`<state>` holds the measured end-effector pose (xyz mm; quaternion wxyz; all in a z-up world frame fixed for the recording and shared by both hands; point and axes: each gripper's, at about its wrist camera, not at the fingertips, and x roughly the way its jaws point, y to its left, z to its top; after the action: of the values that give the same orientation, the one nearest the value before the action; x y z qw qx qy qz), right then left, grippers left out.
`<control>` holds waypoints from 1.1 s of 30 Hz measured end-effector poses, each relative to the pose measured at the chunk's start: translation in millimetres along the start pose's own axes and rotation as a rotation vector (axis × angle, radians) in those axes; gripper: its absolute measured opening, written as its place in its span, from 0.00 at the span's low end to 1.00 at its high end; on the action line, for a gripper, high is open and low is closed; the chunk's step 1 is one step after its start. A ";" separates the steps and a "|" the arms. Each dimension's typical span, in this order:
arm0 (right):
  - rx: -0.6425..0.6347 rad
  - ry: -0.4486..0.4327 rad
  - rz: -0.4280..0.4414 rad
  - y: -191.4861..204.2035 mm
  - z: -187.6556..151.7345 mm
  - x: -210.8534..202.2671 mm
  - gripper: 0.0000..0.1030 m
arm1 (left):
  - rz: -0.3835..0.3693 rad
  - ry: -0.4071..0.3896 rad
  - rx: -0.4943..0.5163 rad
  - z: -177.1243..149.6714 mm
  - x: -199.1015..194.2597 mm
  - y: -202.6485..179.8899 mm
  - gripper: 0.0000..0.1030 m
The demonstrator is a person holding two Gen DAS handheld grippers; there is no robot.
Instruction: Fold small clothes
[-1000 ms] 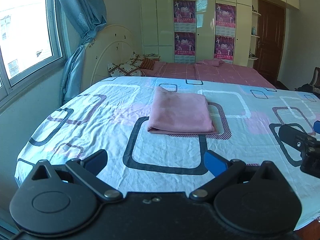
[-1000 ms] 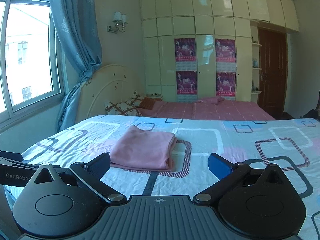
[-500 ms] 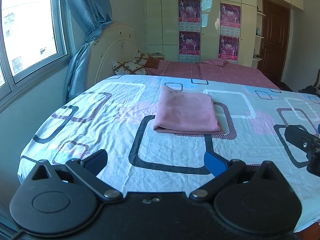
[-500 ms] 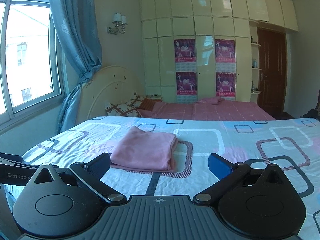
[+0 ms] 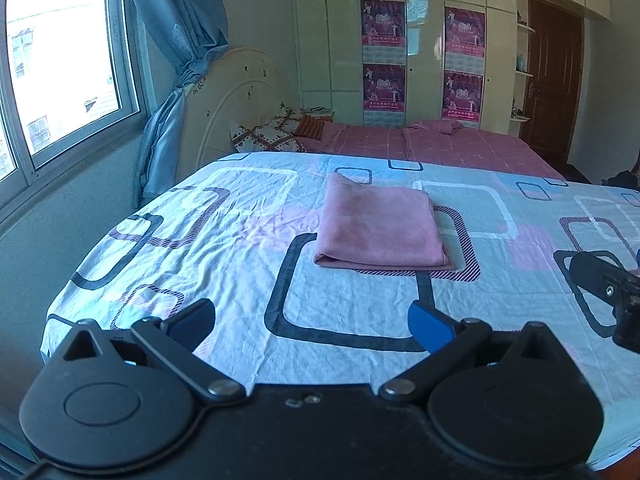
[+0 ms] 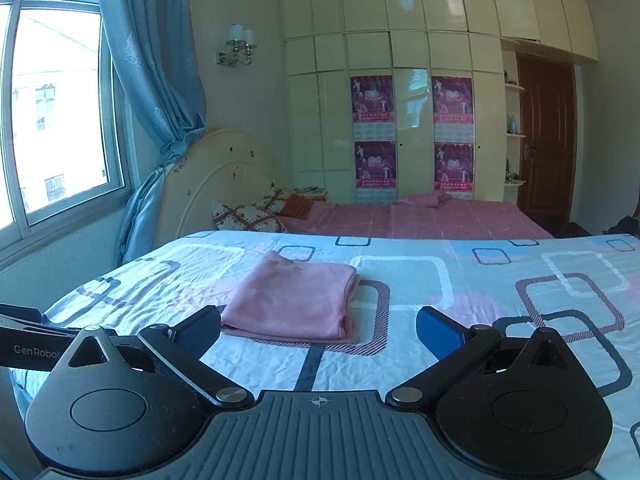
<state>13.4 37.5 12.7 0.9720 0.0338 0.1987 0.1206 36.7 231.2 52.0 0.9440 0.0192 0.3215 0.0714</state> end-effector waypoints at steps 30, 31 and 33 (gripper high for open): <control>0.011 0.007 -0.008 -3.9 0.4 6.8 1.00 | 0.004 -0.005 -0.002 6.2 -0.4 -4.5 0.99; 0.013 0.006 -0.010 -3.9 0.4 6.8 1.00 | 0.004 -0.005 -0.002 6.8 -0.2 -4.6 0.99; 0.016 0.011 -0.010 -4.2 -0.4 7.6 1.00 | 0.004 -0.005 -0.004 6.8 -0.1 -4.5 0.99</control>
<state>20.9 35.4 9.0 0.9713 0.0399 0.2050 0.1141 41.3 226.7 57.1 0.9446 0.0183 0.3192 0.0738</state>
